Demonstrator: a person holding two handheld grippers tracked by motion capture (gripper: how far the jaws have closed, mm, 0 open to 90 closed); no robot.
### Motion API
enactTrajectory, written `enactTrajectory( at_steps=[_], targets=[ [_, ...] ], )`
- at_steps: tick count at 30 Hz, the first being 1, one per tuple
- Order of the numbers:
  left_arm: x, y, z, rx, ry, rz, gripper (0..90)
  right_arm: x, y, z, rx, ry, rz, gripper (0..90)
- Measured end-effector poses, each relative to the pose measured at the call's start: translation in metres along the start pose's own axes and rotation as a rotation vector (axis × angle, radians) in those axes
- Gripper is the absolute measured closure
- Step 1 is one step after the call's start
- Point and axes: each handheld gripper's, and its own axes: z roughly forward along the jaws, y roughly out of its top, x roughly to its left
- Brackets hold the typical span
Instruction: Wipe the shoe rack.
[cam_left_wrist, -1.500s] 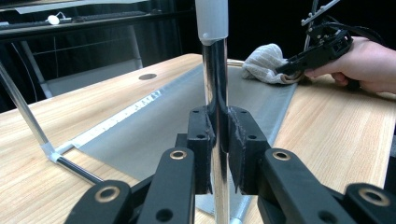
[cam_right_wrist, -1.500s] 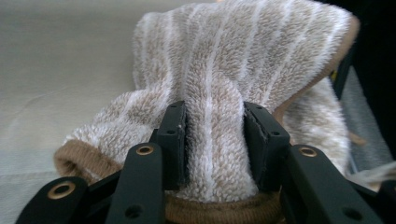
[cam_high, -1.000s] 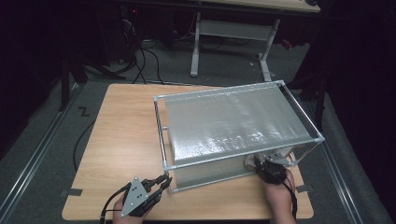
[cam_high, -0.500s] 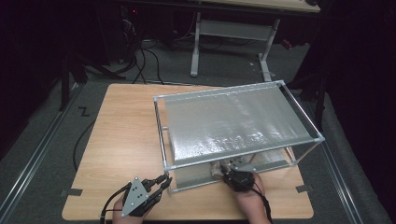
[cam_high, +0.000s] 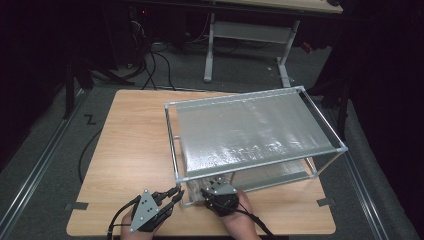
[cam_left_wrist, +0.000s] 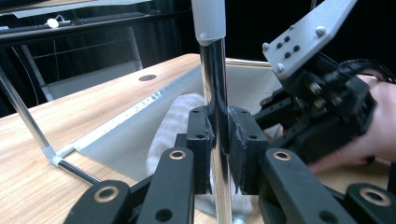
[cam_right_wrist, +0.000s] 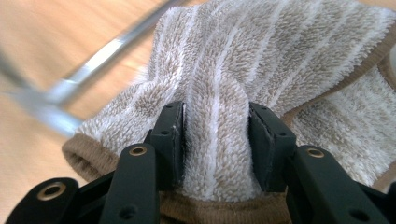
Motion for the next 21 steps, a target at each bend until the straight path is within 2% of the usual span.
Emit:
enactTrajectory(
  at_steps=[4, 7, 14, 21],
  targets=[
    [0.0, 0.0, 0.0, 0.001, -0.001, 0.001, 79.1, 0.017, 0.005, 0.001, -0.019, 0.048, -0.034, 59.5],
    [0.0, 0.0, 0.0, 0.002, -0.001, 0.002, 79.1, 0.025, 0.007, 0.002, -0.033, 0.058, -0.047, 60.4],
    [0.0, 0.0, 0.0, 0.002, 0.0, 0.005, 79.1, 0.026, 0.008, 0.003, -0.033, 0.063, -0.052, 60.7],
    [-0.001, 0.0, 0.0, 0.0, 0.001, 0.007, 79.0, 0.018, 0.005, 0.003, -0.011, 0.033, -0.046, 60.6]
  ],
)
